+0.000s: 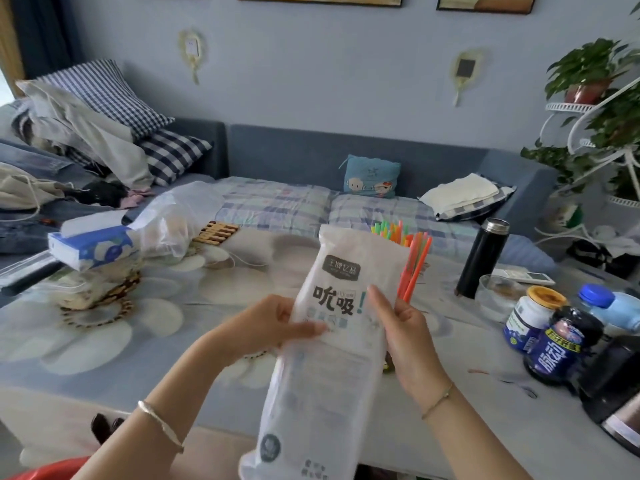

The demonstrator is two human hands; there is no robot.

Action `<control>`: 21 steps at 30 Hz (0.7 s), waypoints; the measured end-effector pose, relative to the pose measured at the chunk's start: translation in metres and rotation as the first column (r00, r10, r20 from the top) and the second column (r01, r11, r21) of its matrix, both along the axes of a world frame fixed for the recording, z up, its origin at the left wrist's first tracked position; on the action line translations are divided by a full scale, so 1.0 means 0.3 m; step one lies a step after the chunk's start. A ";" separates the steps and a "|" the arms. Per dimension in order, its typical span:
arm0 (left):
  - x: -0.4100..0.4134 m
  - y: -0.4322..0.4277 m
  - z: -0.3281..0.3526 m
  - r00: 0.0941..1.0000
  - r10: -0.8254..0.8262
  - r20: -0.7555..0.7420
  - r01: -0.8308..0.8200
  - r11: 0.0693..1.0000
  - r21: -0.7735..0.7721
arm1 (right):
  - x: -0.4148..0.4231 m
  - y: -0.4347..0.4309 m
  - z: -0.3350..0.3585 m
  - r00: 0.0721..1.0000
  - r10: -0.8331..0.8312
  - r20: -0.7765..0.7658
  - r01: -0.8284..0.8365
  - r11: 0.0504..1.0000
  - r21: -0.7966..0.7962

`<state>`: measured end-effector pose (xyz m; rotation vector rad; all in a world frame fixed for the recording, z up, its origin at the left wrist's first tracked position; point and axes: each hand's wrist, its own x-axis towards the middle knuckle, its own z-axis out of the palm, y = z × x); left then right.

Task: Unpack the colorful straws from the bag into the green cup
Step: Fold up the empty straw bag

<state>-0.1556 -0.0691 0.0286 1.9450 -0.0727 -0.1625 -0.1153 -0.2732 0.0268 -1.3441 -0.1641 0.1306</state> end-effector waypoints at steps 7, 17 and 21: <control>-0.032 0.068 0.010 0.959 0.272 0.079 -0.269 0.962 -0.044 | -0.016 0.028 -0.032 0.976 0.214 0.040 -0.197 0.946 -0.258; -0.156 0.190 0.045 0.948 0.317 -0.024 -0.314 0.922 -0.225 | 0.022 0.153 0.014 0.937 0.348 -0.030 -0.326 0.838 -0.437; -0.197 0.256 0.024 0.843 0.538 0.000 -0.481 0.753 -0.450 | -0.010 0.290 0.039 0.932 0.362 -0.030 -0.359 0.906 -0.225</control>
